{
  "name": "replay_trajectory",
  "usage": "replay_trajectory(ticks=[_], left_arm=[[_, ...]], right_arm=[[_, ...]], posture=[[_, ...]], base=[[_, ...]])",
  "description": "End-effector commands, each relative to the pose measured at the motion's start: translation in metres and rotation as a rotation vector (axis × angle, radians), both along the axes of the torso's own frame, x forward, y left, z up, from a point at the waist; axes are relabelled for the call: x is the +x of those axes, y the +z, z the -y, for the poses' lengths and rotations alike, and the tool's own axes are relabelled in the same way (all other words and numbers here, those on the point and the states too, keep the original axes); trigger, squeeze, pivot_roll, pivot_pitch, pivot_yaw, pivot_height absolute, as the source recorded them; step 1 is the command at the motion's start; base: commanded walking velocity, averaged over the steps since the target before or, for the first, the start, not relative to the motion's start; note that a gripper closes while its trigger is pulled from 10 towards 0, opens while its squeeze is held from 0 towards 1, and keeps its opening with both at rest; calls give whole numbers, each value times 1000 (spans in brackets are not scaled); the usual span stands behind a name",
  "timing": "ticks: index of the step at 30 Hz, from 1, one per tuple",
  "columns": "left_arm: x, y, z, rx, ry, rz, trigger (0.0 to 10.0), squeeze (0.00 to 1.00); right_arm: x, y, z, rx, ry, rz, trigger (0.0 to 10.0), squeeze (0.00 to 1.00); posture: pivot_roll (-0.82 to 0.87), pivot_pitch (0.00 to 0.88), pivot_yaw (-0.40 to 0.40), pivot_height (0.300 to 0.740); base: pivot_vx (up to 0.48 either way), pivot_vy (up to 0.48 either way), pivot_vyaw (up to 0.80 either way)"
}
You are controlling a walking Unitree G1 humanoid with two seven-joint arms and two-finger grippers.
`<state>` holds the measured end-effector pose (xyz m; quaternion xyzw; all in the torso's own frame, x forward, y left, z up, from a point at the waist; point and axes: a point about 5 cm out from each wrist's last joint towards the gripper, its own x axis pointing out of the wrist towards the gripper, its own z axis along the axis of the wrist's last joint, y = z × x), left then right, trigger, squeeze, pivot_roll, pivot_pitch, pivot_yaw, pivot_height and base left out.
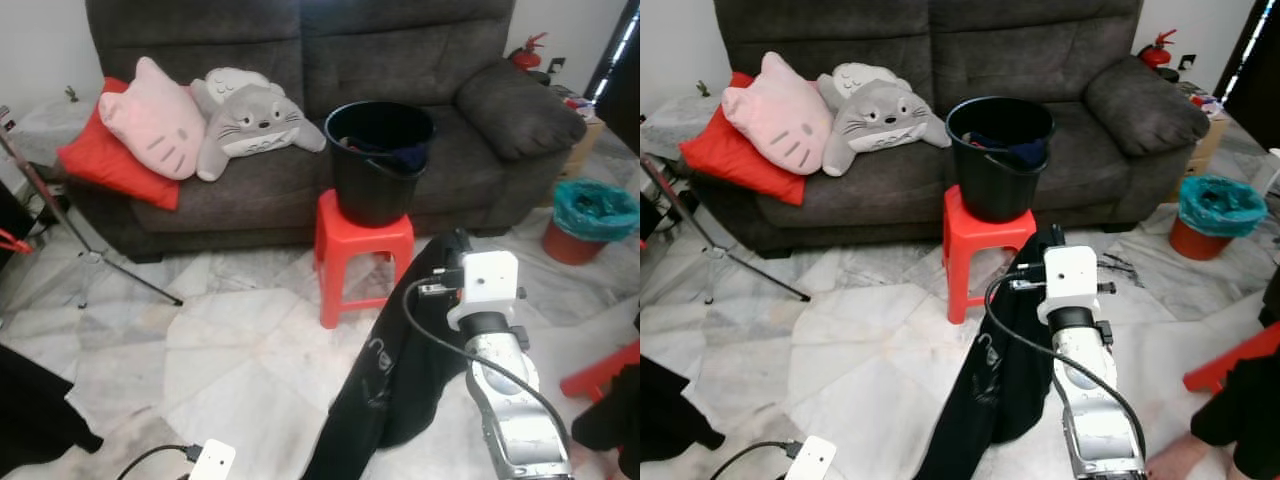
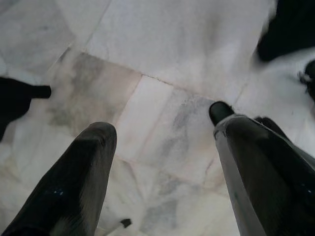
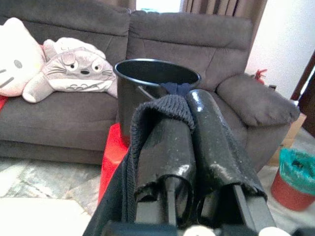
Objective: Hang hanger
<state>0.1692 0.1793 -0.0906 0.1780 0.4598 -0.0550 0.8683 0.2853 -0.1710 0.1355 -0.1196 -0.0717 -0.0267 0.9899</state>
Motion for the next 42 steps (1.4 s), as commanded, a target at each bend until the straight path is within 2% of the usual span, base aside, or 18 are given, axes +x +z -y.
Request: replay_trajectory(ticks=[1, 5, 42], left_arm=[[-7, -3, -5, 15, 17, -22, 10000, 0], [-8, -3, -5, 17, 14, -25, 10000, 0], [-8, -3, -3, -13, 23, -14, 10000, 0]], right_arm=[[6, 11, -5, -41, 5, 51, 10000, 0], [6, 9, -4, -16, 2, 45, 10000, 0], [8, 7, 0, -54, 2, 50, 10000, 0]], posture=[[-209, 17, 59, 740], [-209, 11, 62, 740], [-208, 0, 60, 740]], base=[[0, 0, 800], [0, 0, 800], [0, 0, 800]])
